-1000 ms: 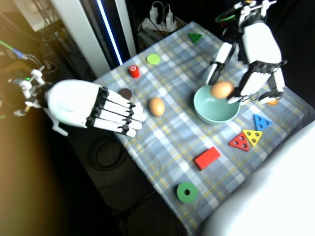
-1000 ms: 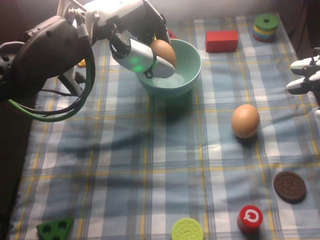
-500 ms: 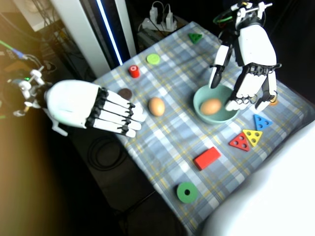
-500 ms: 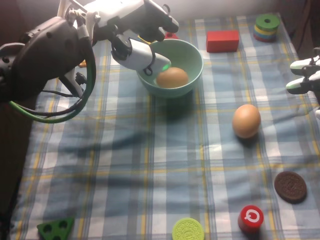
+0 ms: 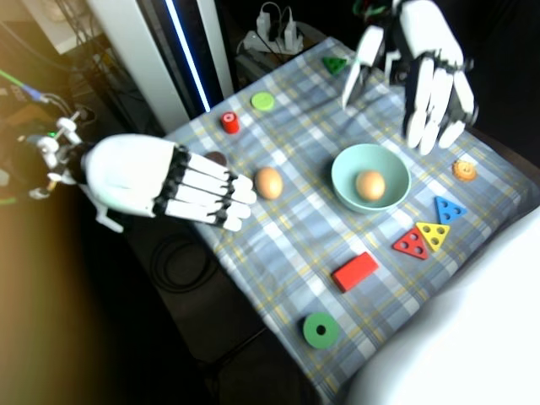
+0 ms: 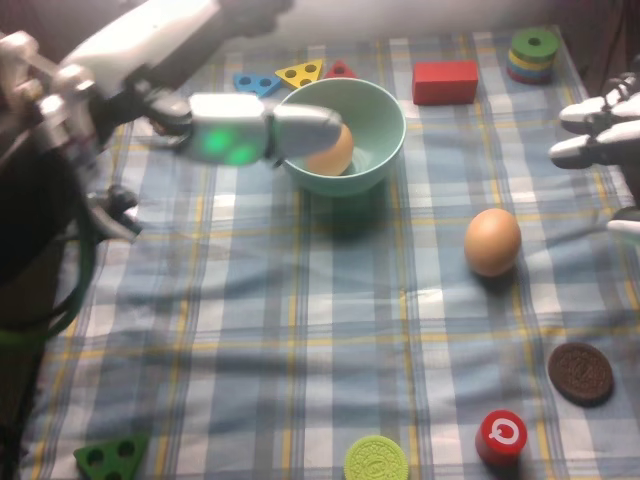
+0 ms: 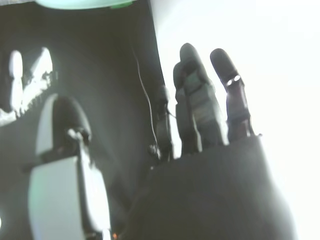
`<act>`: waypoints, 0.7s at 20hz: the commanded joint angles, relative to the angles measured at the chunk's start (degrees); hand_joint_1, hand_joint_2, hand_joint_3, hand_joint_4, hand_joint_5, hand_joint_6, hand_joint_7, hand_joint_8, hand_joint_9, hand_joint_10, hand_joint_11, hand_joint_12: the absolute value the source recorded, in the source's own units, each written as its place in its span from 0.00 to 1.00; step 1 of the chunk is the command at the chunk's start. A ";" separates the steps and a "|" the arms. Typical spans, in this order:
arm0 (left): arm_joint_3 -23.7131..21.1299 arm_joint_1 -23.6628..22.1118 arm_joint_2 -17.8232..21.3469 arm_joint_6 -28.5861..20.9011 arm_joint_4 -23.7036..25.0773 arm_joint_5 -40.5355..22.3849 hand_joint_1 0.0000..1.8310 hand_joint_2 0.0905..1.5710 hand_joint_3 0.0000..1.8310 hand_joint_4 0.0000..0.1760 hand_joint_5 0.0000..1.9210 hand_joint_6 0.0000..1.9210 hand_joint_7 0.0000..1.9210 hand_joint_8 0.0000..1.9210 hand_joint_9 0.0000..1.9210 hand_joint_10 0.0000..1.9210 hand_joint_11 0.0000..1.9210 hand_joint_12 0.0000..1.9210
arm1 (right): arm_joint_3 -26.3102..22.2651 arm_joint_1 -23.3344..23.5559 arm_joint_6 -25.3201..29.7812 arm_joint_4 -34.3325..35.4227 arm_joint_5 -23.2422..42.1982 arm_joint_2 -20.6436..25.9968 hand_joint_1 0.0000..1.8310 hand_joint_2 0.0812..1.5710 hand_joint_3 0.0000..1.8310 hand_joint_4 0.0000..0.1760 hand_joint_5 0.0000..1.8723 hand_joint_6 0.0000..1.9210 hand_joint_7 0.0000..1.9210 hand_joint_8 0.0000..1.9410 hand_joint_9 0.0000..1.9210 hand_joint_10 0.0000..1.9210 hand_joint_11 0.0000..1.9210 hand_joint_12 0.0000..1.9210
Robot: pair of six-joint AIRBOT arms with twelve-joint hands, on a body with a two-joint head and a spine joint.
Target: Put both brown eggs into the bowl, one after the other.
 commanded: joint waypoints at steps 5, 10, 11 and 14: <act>-3.11 3.13 2.43 -1.81 1.51 -15.06 0.51 0.47 0.00 1.00 0.10 0.00 0.15 0.00 0.17 0.00 0.00 0.40 | 3.65 5.66 3.92 -4.87 -0.28 -3.54 0.52 0.66 0.00 0.64 0.31 0.00 0.24 0.00 0.22 0.00 0.07 0.40; -4.04 4.56 3.38 -2.03 0.28 -17.18 0.55 0.48 0.00 1.00 0.10 0.00 0.12 0.00 0.13 0.00 0.00 0.36 | 5.51 10.99 5.74 -12.56 -6.31 -5.71 0.58 0.66 0.00 0.36 0.30 0.00 0.22 0.00 0.19 0.00 0.00 0.49; -4.14 4.77 3.52 -2.19 0.20 -17.54 0.52 0.50 0.00 1.00 0.11 0.00 0.12 0.00 0.13 0.00 0.00 0.33 | 5.67 11.63 5.81 -13.48 -7.05 -5.96 0.62 0.64 0.00 0.16 0.32 0.00 0.24 0.00 0.23 0.01 0.02 0.54; -4.37 5.24 3.90 -2.71 0.15 -18.38 0.46 0.52 0.00 0.99 0.11 0.00 0.11 0.00 0.10 0.00 0.00 0.04 | 6.53 12.98 6.88 -16.65 -9.50 -7.19 0.70 0.59 0.00 0.00 0.35 0.00 0.26 0.00 0.25 0.00 0.01 0.58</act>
